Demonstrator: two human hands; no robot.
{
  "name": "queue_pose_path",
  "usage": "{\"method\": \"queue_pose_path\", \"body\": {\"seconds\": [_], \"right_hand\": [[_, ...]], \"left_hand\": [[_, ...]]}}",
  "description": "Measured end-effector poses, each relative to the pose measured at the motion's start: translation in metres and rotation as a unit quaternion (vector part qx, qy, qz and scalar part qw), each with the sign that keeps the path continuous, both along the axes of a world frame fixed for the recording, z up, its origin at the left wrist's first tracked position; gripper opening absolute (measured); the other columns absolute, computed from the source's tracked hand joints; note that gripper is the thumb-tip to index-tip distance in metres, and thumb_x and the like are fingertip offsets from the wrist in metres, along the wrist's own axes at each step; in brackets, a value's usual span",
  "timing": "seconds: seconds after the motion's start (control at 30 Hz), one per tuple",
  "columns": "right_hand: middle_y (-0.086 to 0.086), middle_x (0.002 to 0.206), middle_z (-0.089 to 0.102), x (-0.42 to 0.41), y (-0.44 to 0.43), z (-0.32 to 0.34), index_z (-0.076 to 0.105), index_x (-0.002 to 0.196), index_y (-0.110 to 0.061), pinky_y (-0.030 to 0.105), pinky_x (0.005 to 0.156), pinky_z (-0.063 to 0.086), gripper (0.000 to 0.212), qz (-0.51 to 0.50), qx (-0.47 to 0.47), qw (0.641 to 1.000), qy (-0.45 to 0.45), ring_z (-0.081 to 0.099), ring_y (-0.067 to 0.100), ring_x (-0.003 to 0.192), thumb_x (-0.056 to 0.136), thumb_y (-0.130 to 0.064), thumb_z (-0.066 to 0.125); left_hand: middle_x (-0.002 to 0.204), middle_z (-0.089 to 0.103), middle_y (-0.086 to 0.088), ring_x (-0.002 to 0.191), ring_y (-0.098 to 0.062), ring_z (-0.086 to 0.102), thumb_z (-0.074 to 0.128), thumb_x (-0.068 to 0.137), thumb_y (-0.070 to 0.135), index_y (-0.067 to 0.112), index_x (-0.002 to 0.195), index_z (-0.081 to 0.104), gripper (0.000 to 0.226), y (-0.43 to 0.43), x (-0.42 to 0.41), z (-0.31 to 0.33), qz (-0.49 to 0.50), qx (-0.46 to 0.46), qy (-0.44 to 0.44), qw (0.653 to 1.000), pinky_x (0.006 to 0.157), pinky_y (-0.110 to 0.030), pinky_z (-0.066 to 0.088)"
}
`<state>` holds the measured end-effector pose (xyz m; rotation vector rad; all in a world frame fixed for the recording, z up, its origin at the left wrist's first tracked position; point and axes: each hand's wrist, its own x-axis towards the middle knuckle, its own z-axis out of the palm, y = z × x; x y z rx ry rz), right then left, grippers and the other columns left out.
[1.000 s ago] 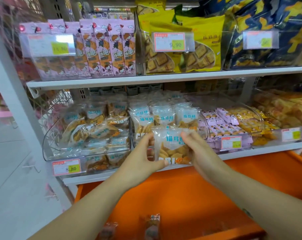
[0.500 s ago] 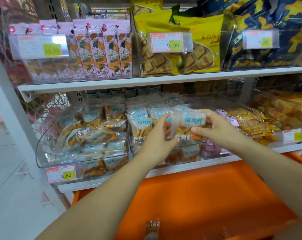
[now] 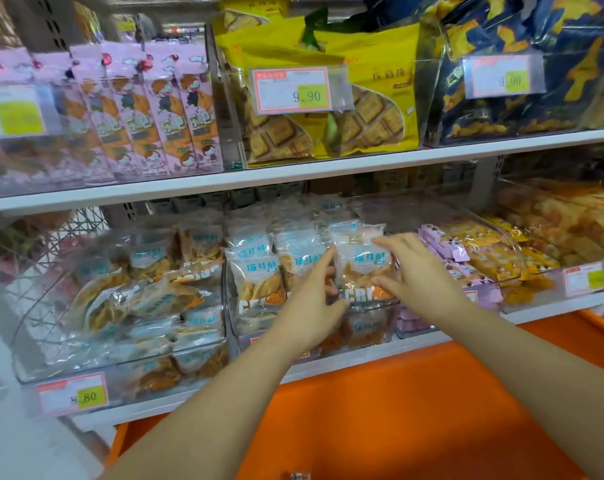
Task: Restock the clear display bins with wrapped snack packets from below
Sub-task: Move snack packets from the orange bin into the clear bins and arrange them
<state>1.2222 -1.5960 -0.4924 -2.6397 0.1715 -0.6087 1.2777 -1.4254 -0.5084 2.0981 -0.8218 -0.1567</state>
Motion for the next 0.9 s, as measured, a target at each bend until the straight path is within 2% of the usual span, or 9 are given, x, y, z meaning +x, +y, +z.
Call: {"method": "queue_pose_path", "body": {"seconds": [0.1,0.17,0.3,0.47,0.57,0.63,0.73,0.83,0.9], "right_hand": [[-0.004,0.111,0.051,0.003,-0.006,0.006,0.047,0.132,-0.023,0.019,0.069,0.039,0.054,0.0,0.034,0.999,0.003,0.049,0.006,0.074,0.083,-0.02,0.07],[-0.006,0.097,0.052,0.003,-0.012,0.009,0.052,0.123,-0.023,0.015,0.06,0.036,0.047,-0.006,0.071,0.997,-0.008,0.051,0.005,0.072,0.081,-0.018,0.072],[-0.009,0.106,0.047,0.003,-0.022,0.012,0.054,0.115,-0.021,0.028,0.082,0.043,0.041,0.007,0.064,0.997,-0.032,0.048,0.013,0.099,0.08,-0.017,0.074],[-0.013,0.112,0.048,0.004,-0.017,0.005,0.051,0.121,-0.021,0.031,0.089,0.046,0.04,0.045,0.049,0.997,0.027,0.047,0.01,0.106,0.085,-0.018,0.068],[-0.01,0.107,0.054,0.001,-0.02,0.009,0.052,0.116,-0.024,0.011,0.066,0.044,0.037,0.05,0.085,0.995,0.017,0.052,0.002,0.081,0.084,-0.014,0.069],[-0.014,0.099,0.055,-0.007,-0.03,0.017,0.052,0.109,-0.026,0.012,0.054,0.044,0.035,0.024,0.17,0.985,-0.02,0.054,-0.002,0.075,0.083,-0.009,0.069],[-0.013,0.098,0.058,-0.022,-0.052,0.028,0.05,0.108,-0.025,0.014,0.063,0.044,0.036,-0.037,0.252,0.96,-0.12,0.055,-0.005,0.085,0.083,-0.006,0.068],[-0.01,0.099,0.06,-0.031,-0.06,0.026,0.05,0.108,-0.026,0.023,0.068,0.051,0.037,-0.054,0.252,0.959,-0.119,0.058,0.002,0.09,0.083,-0.008,0.069],[-0.009,0.099,0.061,-0.031,-0.059,0.017,0.052,0.107,-0.024,0.017,0.064,0.05,0.036,-0.041,0.254,0.961,-0.104,0.059,0.003,0.09,0.082,-0.005,0.069]], "left_hand": [[0.12,0.049,0.014,0.106,-0.003,0.051,0.064,0.089,0.019,0.031,0.148,0.022,0.074,-0.004,0.003,0.001,0.008,-0.024,0.002,1.0,0.096,-0.027,0.046],[0.109,0.047,0.019,0.104,0.0,0.05,0.064,0.089,0.02,0.032,0.144,0.027,0.067,-0.006,0.003,0.003,0.009,-0.04,0.007,0.999,0.09,-0.017,0.044],[0.118,0.045,0.013,0.095,0.003,0.055,0.063,0.09,0.022,0.031,0.144,0.029,0.064,-0.013,0.001,0.005,0.008,-0.046,-0.001,0.999,0.075,-0.008,0.045],[0.143,0.039,-0.003,0.122,-0.019,0.048,0.055,0.095,0.027,0.019,0.147,0.029,0.059,-0.014,-0.001,-0.003,0.031,0.124,-0.093,0.987,0.104,-0.033,0.04],[0.142,0.039,-0.003,0.119,-0.021,0.05,0.058,0.093,0.024,0.023,0.147,0.028,0.062,-0.014,-0.002,-0.002,0.045,0.108,-0.093,0.989,0.103,-0.035,0.041],[0.138,0.04,0.0,0.111,-0.02,0.054,0.059,0.093,0.022,0.03,0.146,0.028,0.062,-0.012,0.0,0.0,0.061,0.098,-0.113,0.987,0.096,-0.035,0.046],[0.13,0.041,0.004,0.105,-0.018,0.053,0.057,0.093,0.023,0.032,0.14,0.039,0.051,-0.011,0.002,0.005,0.072,0.113,-0.223,0.965,0.088,-0.033,0.048],[0.139,0.038,0.004,0.126,-0.02,0.037,0.058,0.092,0.028,0.035,0.135,0.048,0.044,-0.023,-0.001,0.011,0.021,0.153,-0.32,0.935,0.104,-0.04,0.035],[0.151,0.028,0.004,0.14,-0.022,0.02,0.057,0.092,0.031,0.038,0.135,0.047,0.045,-0.032,0.001,0.012,-0.011,0.197,-0.347,0.917,0.113,-0.042,0.02]]}}
